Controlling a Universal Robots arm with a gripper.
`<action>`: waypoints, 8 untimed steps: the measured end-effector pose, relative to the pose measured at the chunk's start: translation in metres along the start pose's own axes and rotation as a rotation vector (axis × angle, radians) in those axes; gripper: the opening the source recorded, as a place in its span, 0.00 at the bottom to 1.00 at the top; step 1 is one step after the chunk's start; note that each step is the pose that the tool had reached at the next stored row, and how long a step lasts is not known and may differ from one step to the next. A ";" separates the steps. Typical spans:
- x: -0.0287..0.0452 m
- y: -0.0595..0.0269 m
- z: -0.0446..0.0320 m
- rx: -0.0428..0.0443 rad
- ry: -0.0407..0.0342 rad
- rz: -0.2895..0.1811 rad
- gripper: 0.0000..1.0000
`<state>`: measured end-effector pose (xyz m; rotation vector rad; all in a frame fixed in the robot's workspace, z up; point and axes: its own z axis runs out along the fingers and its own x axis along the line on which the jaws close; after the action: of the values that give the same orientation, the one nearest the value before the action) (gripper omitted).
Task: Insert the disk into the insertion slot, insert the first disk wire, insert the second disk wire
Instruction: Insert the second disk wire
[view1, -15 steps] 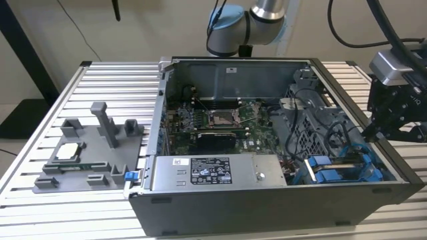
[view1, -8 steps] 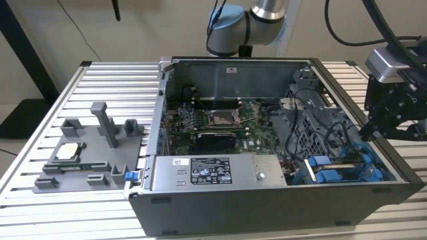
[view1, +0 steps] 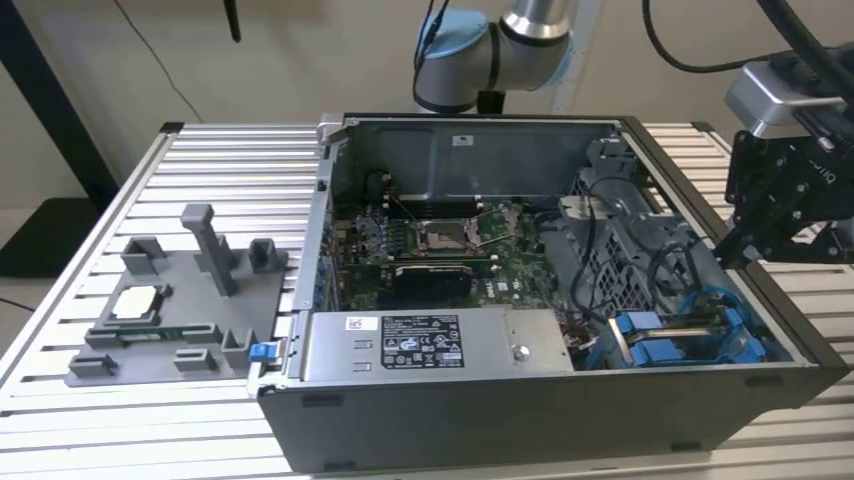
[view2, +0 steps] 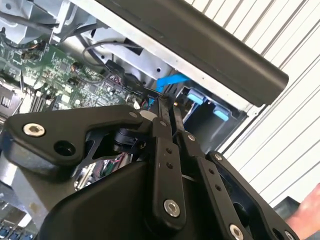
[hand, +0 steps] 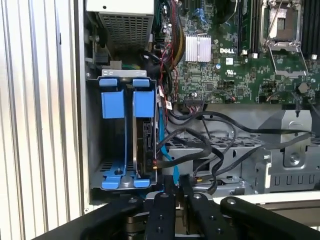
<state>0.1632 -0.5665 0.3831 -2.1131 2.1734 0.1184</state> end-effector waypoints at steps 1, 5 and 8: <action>-0.0002 0.0024 -0.0017 0.0003 -0.0001 0.000 0.00; -0.0003 0.0139 -0.0056 0.0010 -0.0003 0.000 0.00; -0.0002 0.0236 -0.0070 0.0017 -0.0001 0.000 0.00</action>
<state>0.1395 -0.5665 0.3896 -2.1124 2.1725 0.1166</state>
